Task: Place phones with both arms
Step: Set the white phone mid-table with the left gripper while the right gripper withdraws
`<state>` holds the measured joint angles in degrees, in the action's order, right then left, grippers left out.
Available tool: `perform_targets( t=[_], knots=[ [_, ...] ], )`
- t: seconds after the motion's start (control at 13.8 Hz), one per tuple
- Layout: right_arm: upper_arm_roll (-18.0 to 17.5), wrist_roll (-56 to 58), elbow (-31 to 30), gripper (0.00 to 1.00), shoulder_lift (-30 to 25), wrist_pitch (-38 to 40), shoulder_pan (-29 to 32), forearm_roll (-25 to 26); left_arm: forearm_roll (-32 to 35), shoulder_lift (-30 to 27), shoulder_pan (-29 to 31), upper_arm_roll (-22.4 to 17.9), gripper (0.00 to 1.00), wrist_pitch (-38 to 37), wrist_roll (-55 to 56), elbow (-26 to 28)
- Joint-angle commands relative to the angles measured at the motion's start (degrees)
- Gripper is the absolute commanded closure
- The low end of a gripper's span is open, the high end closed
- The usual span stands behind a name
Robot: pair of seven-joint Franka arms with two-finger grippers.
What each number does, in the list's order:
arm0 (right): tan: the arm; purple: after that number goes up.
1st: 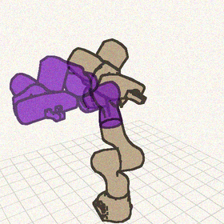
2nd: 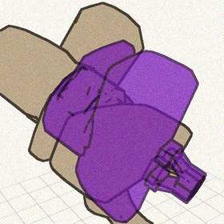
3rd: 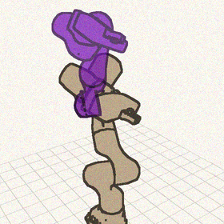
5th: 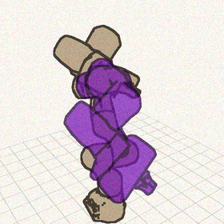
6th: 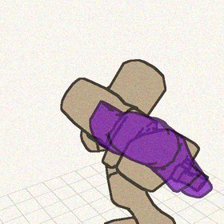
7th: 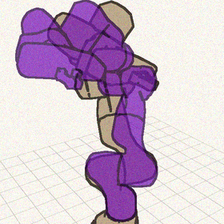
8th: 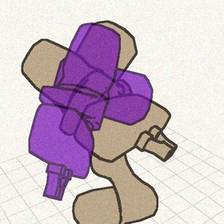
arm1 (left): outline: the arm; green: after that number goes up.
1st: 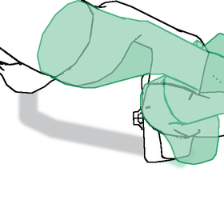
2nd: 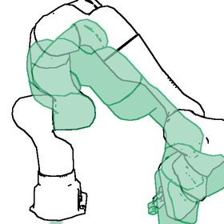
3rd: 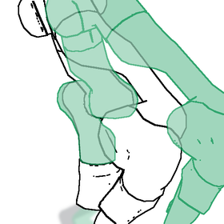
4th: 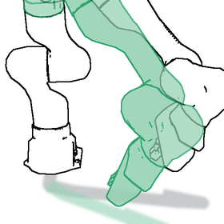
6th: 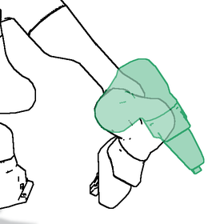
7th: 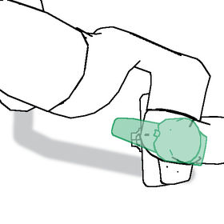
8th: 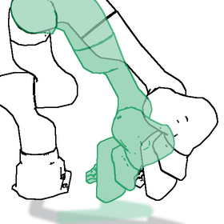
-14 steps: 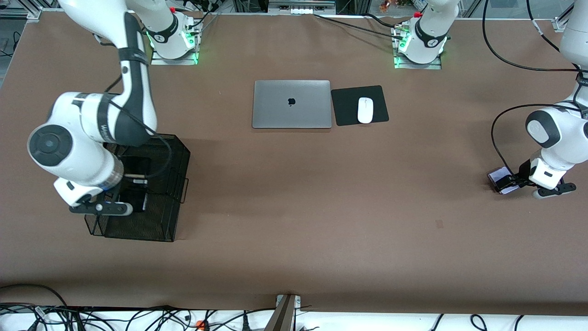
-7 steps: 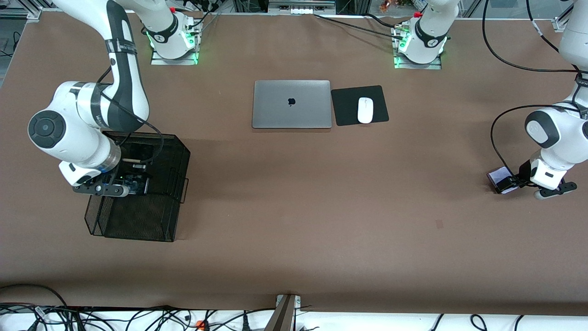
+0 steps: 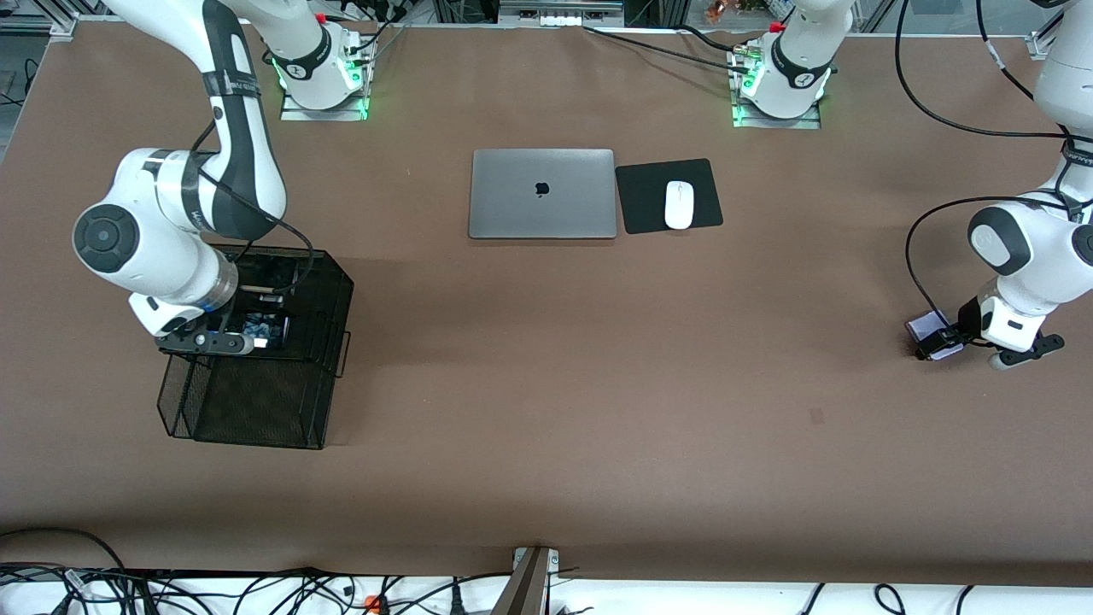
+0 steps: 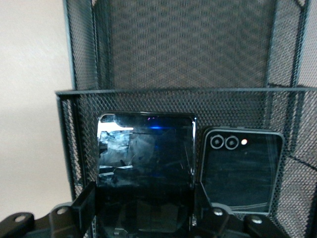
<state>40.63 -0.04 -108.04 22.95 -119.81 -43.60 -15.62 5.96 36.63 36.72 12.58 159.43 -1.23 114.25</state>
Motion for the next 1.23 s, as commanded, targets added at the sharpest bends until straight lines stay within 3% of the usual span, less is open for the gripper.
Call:
perform_targets(
  t=[0.0, 0.29, 0.36, 0.43, 0.51, 0.58, 0.72, 0.8, 0.87, 0.94, 1.09, 1.16],
  knots=[
    [-0.20, -0.40, -1.82, 1.00, -1.94, -1.83, -0.25, -0.90, -1.03, -0.51, -0.07, -0.27, 0.00, 2.46, 1.14, 3.52],
    [-0.29, -0.40, -1.56, 1.00, -0.63, -4.29, -0.17, -0.90, -1.03, -0.78, -0.07, -0.36, 0.00, 3.60, 1.23, 4.84],
    [-0.29, -0.40, -1.39, 1.00, -0.36, -4.56, -0.17, -1.08, -1.03, -0.43, -0.07, -0.36, 0.21, 3.60, 1.23, 4.58],
    [-0.21, -0.40, -1.30, 1.00, -0.19, -4.65, -0.17, -1.77, -1.03, -0.16, -0.15, -0.36, 0.52, 3.60, 1.40, 4.23],
    [-0.20, -0.31, -1.30, 1.00, -0.01, -4.65, -0.08, -2.74, -1.03, 0.10, -0.24, -0.36, 0.76, 3.52, 1.84, 3.97],
    [-0.29, -0.31, -1.21, 1.00, 0.60, -4.65, -0.17, -3.27, -1.03, 0.10, -0.33, -0.36, 0.95, 3.26, 2.02, 3.71],
    [-0.29, -0.31, -0.86, 1.00, 0.70, -4.65, -0.08, -3.45, -1.03, 0.10, -0.51, -0.45, 1.00, 2.81, 2.02, 2.91],
    [-0.29, -0.31, -0.77, 0.90, 0.70, -4.65, -0.08, -3.45, -0.95, -0.07, -0.68, -0.54, 1.00, 1.86, 2.11, 2.30],
    [-0.29, -0.31, -0.68, 0.51, 0.70, -4.65, -0.08, -3.45, -0.95, -0.51, -0.86, -0.54, 1.00, -1.72, 2.11, 0.47],
    [-0.29, -0.31, -0.51, 0.18, 0.70, -4.65, -0.08, -3.45, -0.77, -1.21, -0.94, -0.28, 1.00, -7.33, 2.20, -1.99],
    [-0.29, -0.31, -0.24, 0.01, 0.70, -4.65, 0.01, -3.45, -0.60, -2.44, -2.60, 0.16, 1.00, -18.84, 3.50, -7.70],
    [-0.29, -0.31, 0.54, 0.01, 0.70, -4.39, 0.01, -3.45, -0.51, -2.71, -4.36, 0.16, 1.00, -23.07, 5.60, -10.42]
  ],
)
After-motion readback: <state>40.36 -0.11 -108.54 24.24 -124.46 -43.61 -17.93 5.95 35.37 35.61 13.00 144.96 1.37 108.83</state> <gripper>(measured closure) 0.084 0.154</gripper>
